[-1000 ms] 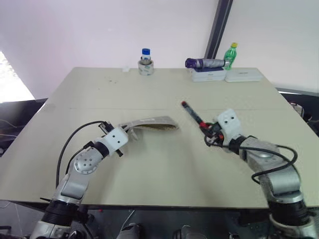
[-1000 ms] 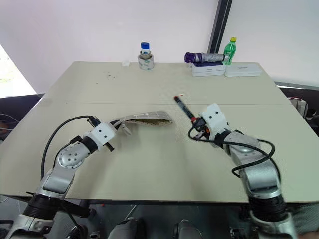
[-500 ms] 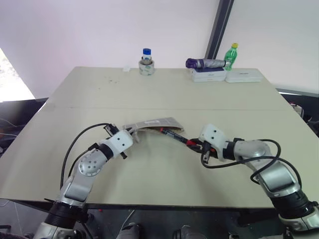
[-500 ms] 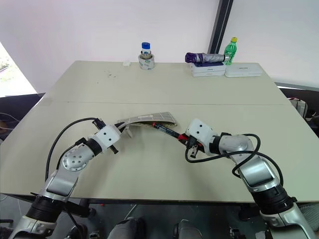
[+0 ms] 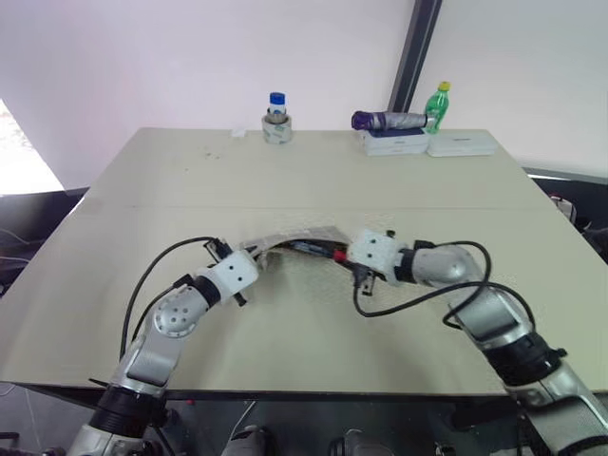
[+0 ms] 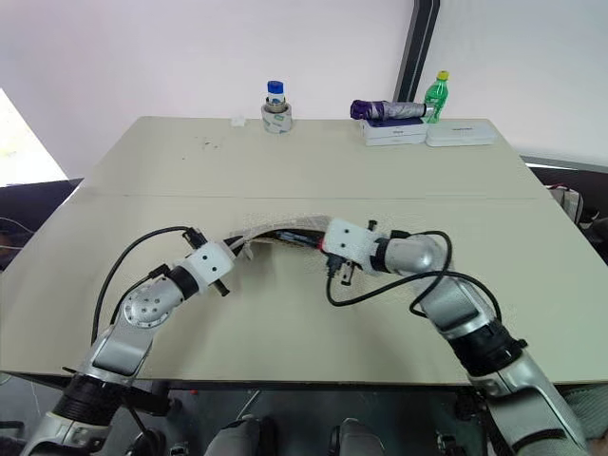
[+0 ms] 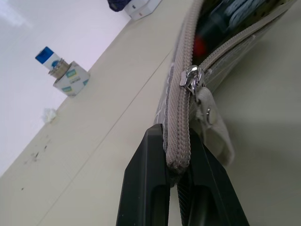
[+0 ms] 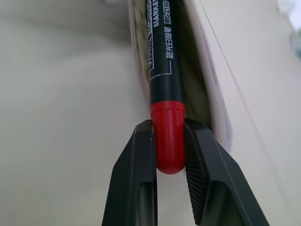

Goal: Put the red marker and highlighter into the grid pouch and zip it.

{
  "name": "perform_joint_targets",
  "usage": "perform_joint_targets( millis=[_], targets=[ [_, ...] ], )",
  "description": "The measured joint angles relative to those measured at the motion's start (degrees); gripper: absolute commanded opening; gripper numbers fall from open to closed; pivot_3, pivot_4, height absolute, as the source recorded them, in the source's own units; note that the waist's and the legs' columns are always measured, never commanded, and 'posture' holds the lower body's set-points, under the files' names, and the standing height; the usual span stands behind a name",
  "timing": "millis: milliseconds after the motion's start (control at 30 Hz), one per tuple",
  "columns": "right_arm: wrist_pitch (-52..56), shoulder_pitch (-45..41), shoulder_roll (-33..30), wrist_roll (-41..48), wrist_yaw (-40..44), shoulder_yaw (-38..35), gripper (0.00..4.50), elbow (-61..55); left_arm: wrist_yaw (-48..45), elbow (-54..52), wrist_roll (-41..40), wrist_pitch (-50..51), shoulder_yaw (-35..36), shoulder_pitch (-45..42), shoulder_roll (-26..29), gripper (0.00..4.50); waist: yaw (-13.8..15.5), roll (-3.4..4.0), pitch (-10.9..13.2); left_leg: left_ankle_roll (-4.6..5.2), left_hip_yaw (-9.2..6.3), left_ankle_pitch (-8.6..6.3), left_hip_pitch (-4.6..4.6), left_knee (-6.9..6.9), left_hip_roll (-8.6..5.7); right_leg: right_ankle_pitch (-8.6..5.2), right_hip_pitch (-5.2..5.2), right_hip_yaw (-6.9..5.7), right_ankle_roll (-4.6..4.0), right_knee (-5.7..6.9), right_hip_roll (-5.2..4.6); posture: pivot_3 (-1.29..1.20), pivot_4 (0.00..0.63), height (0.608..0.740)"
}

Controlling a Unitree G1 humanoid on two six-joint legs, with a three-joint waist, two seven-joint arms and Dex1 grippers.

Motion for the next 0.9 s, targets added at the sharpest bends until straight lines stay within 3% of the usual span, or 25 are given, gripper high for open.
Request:
perform_joint_targets(
  millis=[267,533,900],
  targets=[
    [-12.9,-7.1,4.3,-13.7,-4.5,7.2,0.27,10.5,-0.5,0.1,0.0,0.3,0.2,-0.7,0.5,0.00,-0.2,0.00,0.0,-0.05,0.02,0.03,0.00,0.03,0.00,0.01,-0.02,0.00,-0.01,0.06,0.00,0.00,0.150,0.737],
    [-20.6,-7.3,5.0,-13.7,-3.8,5.8,4.27,13.0,-0.6,-1.4,-0.2,0.7,0.3,-0.6,0.3,0.00,-0.2,0.00,0.0,-0.09,0.03,0.06,0.01,0.05,0.00,0.01,0.01,0.00,-0.01,0.08,-0.01,0.00,0.150,0.737],
    [-13.6,-5.3,3.9,-0.8,4.9,-3.8,4.27,-1.3,0.2,-1.6,-1.7,2.8,1.3,-0.2,-1.5,0.00,-0.2,0.00,0.0,-0.02,0.01,0.01,0.06,0.05,0.02,0.02,0.06,0.00,-0.01,0.09,0.00,0.00,0.150,0.737]
  ],
)
